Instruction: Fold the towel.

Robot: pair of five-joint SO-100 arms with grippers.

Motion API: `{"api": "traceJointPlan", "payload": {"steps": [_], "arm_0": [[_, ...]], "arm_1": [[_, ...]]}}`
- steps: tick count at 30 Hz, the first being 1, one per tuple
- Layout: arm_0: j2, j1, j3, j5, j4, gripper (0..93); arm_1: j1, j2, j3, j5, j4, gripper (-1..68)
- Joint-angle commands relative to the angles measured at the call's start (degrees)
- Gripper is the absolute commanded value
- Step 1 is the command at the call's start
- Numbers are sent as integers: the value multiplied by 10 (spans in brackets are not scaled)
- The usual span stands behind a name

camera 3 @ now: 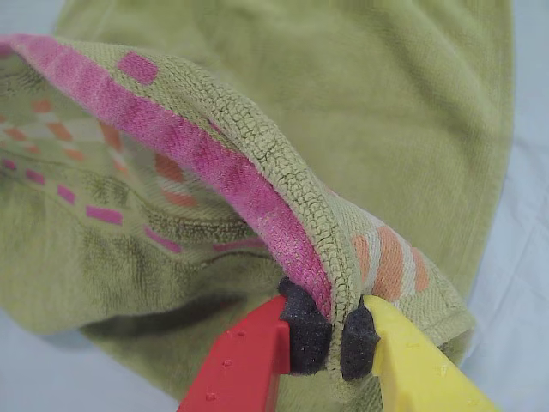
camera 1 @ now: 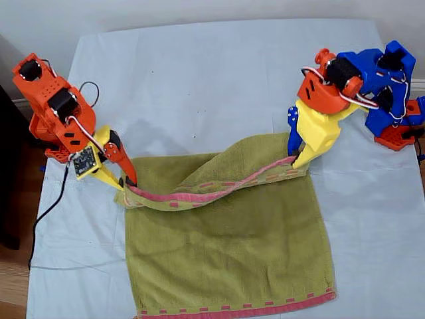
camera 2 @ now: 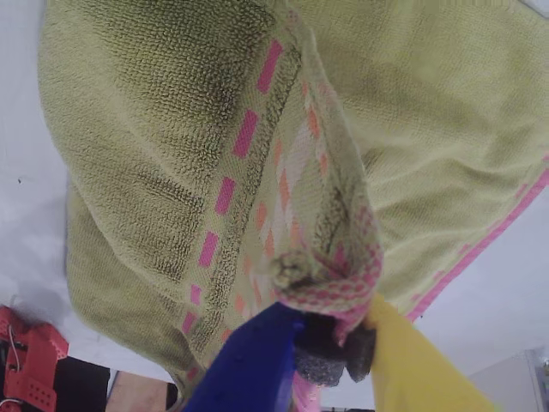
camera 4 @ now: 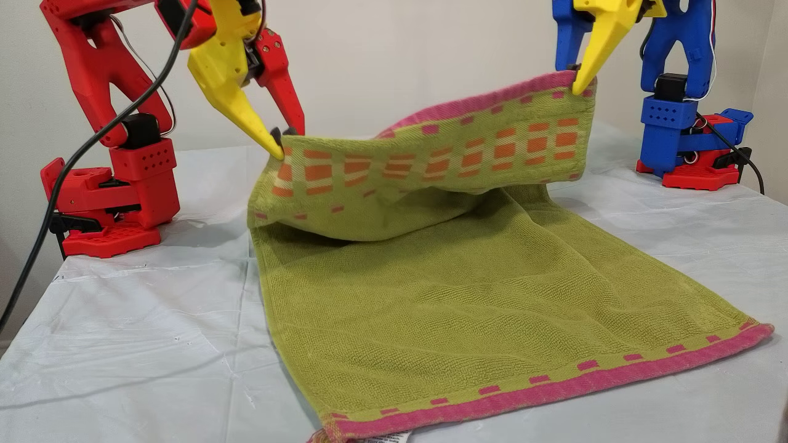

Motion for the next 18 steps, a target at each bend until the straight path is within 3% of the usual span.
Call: {"api": "traceJointPlan", "payload": {"steps": [1,18], "arm_0": [[-30,10,-47,0,-49,1],[-171,74,-128,-12,-181,1]], "arm_1": [[-18,8,-11,20,-2,1],[-97,-141,-187,99,-2,1]]}}
